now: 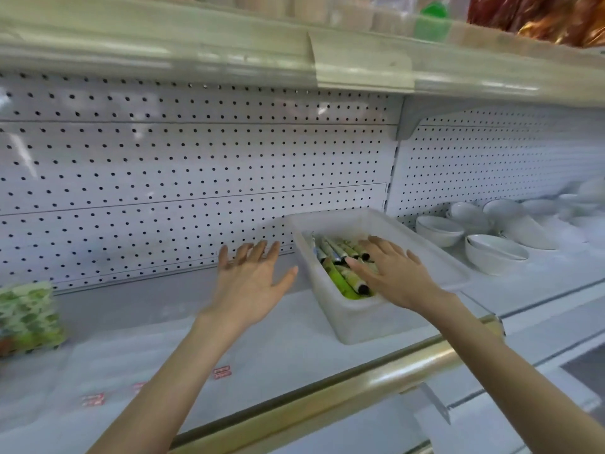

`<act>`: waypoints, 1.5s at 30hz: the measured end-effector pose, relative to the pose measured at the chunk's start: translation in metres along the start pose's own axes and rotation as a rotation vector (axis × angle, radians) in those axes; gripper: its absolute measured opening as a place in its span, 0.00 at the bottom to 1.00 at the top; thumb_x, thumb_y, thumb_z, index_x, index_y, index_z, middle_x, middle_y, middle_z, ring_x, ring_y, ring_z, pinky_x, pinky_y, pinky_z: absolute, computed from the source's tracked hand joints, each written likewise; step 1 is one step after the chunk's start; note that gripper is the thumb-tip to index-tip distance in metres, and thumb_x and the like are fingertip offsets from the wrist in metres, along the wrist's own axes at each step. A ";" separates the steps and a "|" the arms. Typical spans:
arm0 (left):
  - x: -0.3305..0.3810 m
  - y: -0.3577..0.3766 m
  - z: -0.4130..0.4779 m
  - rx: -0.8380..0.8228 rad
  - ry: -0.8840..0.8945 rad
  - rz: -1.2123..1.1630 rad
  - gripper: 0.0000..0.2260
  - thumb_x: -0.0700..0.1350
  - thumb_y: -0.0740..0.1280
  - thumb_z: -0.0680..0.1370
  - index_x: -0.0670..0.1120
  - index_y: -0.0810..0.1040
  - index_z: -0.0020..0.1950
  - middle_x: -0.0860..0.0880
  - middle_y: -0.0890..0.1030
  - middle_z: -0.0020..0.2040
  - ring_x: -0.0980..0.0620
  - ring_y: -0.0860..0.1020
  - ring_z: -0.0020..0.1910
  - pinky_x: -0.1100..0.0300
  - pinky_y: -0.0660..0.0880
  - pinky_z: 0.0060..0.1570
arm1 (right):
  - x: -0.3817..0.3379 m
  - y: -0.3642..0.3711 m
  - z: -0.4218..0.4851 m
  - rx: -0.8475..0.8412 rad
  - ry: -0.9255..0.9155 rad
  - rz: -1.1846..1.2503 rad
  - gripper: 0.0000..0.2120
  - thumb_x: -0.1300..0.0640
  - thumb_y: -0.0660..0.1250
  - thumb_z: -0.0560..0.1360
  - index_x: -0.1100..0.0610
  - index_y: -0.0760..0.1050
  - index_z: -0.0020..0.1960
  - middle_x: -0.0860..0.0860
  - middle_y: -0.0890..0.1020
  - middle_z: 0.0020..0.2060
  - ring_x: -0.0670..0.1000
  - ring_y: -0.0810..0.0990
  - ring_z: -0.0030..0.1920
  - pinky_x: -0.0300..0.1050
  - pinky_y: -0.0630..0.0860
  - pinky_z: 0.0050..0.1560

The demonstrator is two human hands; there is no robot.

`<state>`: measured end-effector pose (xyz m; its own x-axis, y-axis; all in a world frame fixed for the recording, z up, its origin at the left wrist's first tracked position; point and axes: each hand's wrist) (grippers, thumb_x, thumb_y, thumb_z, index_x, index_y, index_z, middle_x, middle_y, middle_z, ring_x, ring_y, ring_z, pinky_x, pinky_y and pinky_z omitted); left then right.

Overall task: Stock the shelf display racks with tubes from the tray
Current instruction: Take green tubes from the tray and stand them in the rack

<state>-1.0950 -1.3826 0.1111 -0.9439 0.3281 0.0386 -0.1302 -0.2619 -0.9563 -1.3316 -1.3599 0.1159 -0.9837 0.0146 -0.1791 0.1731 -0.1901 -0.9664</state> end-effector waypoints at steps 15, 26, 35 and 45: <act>0.029 0.004 0.069 -0.080 -0.016 -0.032 0.28 0.63 0.44 0.79 0.52 0.51 0.76 0.53 0.55 0.76 0.52 0.53 0.74 0.46 0.44 0.73 | 0.049 0.002 0.128 -0.335 -0.007 0.005 0.30 0.44 0.53 0.80 0.57 0.50 0.76 0.54 0.56 0.75 0.55 0.60 0.73 0.53 0.59 0.71; 0.046 0.017 0.093 -0.104 -0.059 -0.146 0.27 0.62 0.46 0.79 0.52 0.54 0.76 0.53 0.59 0.75 0.51 0.54 0.74 0.47 0.45 0.73 | 0.064 0.033 0.171 -0.498 0.147 0.358 0.24 0.53 0.63 0.78 0.66 0.65 0.68 0.59 0.74 0.61 0.56 0.78 0.53 0.51 0.78 0.55; 0.055 0.025 0.110 0.015 -0.089 -0.489 0.22 0.55 0.55 0.80 0.48 0.65 0.72 0.50 0.70 0.70 0.50 0.67 0.68 0.54 0.62 0.67 | 0.057 0.009 0.169 -0.528 0.098 0.920 0.19 0.63 0.64 0.77 0.66 0.68 0.67 0.56 0.76 0.56 0.56 0.76 0.58 0.40 0.78 0.40; 0.059 0.018 0.128 0.189 -0.126 -1.047 0.10 0.48 0.63 0.78 0.44 0.79 0.53 0.52 0.82 0.50 0.59 0.78 0.49 0.73 0.69 0.46 | 0.026 0.008 0.155 -0.451 -0.270 1.036 0.17 0.62 0.72 0.71 0.56 0.73 0.59 0.50 0.78 0.56 0.47 0.80 0.52 0.39 0.76 0.51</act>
<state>-1.1918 -1.4835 0.1335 -0.3580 0.3780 0.8538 -0.9282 -0.0444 -0.3695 -1.3636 -1.5128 0.1324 -0.3302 -0.1629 -0.9297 0.8490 0.3792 -0.3680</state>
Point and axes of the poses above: each hand's wrist, its own z-axis towards the middle knuckle, its own y-axis out of the palm, x = y × z
